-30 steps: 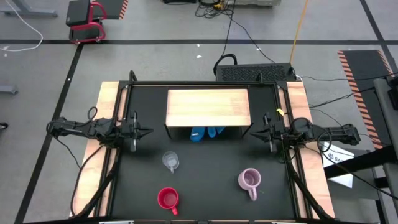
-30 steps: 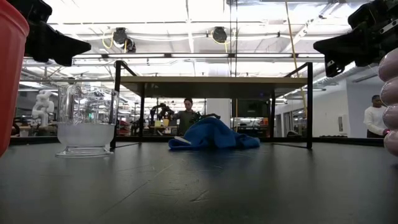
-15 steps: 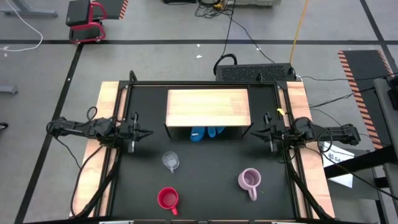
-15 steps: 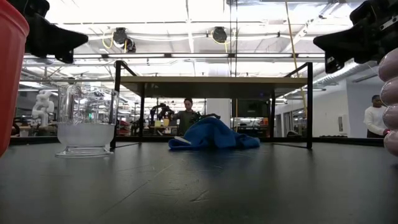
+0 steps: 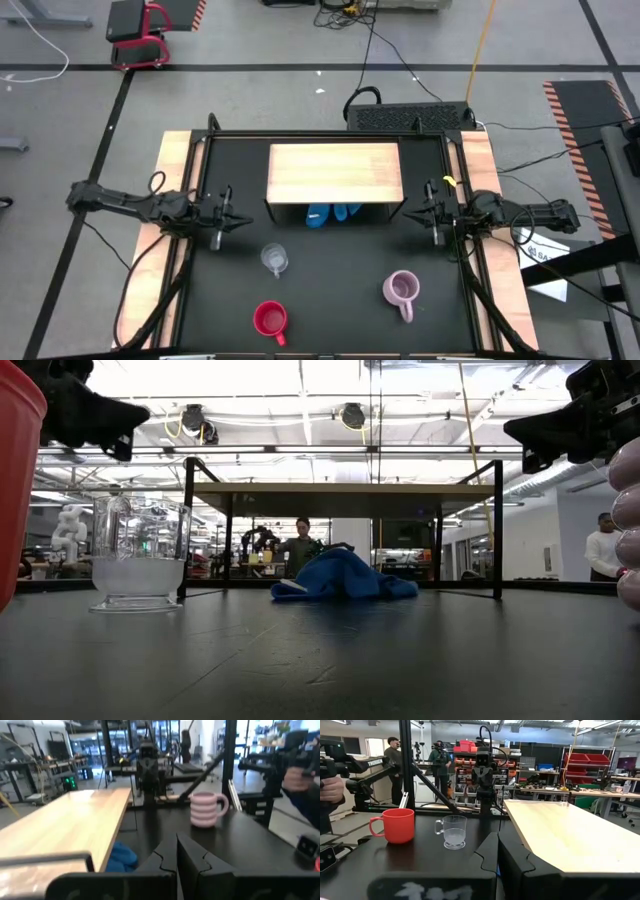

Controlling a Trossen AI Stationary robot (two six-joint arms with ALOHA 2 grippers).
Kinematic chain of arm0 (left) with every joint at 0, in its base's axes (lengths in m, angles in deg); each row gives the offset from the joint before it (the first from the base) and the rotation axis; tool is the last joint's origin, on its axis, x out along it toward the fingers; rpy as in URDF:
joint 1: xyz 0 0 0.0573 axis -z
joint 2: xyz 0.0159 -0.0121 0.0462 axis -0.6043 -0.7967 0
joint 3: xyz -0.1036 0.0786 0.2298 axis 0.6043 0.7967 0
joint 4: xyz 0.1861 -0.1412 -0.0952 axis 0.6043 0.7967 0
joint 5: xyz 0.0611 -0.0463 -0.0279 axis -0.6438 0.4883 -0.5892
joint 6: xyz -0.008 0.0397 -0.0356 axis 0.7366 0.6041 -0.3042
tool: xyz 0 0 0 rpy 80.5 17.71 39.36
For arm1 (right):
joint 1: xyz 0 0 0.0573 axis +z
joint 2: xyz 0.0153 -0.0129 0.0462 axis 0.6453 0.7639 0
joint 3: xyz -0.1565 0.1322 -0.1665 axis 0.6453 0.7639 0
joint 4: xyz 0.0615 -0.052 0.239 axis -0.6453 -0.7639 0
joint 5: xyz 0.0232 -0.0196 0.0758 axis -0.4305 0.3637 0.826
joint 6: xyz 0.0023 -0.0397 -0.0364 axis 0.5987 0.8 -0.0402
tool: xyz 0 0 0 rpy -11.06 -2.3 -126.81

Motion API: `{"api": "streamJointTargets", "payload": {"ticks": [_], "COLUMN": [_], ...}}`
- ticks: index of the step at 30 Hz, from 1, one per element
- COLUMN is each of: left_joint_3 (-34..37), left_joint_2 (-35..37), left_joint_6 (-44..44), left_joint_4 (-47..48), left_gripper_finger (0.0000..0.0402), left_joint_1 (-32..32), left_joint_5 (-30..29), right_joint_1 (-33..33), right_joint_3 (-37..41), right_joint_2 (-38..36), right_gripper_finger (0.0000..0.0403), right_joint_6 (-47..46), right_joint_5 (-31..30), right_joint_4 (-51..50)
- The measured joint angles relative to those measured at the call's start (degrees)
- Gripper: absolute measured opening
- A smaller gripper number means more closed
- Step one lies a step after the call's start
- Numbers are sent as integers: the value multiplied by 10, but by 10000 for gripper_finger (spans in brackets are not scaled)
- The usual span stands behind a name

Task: Stack small to large cups/mugs on shelf
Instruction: Put the transparent mug on the shelf

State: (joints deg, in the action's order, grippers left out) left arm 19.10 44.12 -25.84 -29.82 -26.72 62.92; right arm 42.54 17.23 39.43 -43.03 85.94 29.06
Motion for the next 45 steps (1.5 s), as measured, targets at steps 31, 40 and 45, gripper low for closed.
{"api": "streamJointTargets", "payload": {"ticks": [31, 40, 45], "left_joint_3": [-81, -121, -148], "left_joint_2": [-266, -312, -325], "left_joint_6": [-52, -58, -131], "left_joint_4": [-144, -132, -57], "left_gripper_finger": [0, 0, 0], "left_joint_1": [86, 102, 103], "left_joint_5": [-38, -63, -117], "right_joint_1": [0, 0, 0], "right_joint_3": [0, 0, 0], "right_joint_2": [0, 0, 0], "right_gripper_finger": [0, 0, 0], "right_joint_6": [30, 30, 30], "right_joint_5": [0, 0, 0], "right_joint_4": [-1, -7, -9]}}
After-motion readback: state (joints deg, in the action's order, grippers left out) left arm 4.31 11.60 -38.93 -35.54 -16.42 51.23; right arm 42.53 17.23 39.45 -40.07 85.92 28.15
